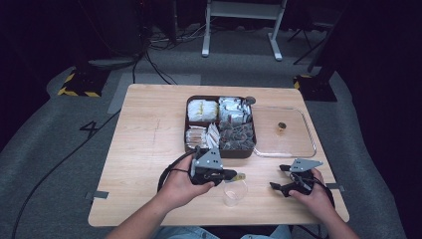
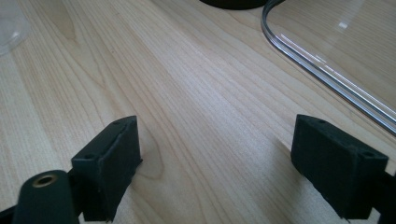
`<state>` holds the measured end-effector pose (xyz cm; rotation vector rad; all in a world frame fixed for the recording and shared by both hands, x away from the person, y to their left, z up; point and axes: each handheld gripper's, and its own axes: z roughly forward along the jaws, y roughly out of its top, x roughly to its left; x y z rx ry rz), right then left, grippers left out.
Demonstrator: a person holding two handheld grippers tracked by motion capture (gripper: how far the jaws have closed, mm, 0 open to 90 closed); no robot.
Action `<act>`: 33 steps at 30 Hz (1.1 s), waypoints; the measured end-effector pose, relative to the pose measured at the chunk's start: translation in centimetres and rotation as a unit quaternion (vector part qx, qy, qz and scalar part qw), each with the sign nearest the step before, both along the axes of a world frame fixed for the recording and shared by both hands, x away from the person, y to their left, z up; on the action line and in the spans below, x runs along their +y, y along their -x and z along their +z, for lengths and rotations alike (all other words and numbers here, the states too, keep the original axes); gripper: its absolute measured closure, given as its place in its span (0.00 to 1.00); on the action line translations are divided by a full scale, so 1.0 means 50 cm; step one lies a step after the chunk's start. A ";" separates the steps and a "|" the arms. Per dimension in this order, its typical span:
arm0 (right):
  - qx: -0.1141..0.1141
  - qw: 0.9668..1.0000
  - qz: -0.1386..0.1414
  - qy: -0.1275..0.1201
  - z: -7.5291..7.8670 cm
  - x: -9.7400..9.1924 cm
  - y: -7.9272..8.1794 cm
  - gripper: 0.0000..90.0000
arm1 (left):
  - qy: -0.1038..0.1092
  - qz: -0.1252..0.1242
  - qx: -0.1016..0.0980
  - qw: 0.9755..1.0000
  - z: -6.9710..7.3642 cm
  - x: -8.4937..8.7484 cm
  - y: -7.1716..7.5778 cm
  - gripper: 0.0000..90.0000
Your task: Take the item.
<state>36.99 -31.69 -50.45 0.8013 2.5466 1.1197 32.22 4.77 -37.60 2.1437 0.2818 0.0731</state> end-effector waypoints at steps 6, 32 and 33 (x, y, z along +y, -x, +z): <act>0.000 1.000 0.000 0.000 0.000 0.000 0.000 0.18 | -0.008 -0.013 0.012 1.000 -0.027 -0.016 0.004 1.00; 0.000 1.000 0.000 0.000 0.000 0.000 0.000 0.18 | -0.003 -0.016 0.013 1.000 -0.061 -0.038 -0.002 1.00; 0.000 1.000 0.000 0.000 0.000 0.000 0.000 0.18 | -0.003 -0.017 0.013 1.000 -0.062 -0.039 -0.003 1.00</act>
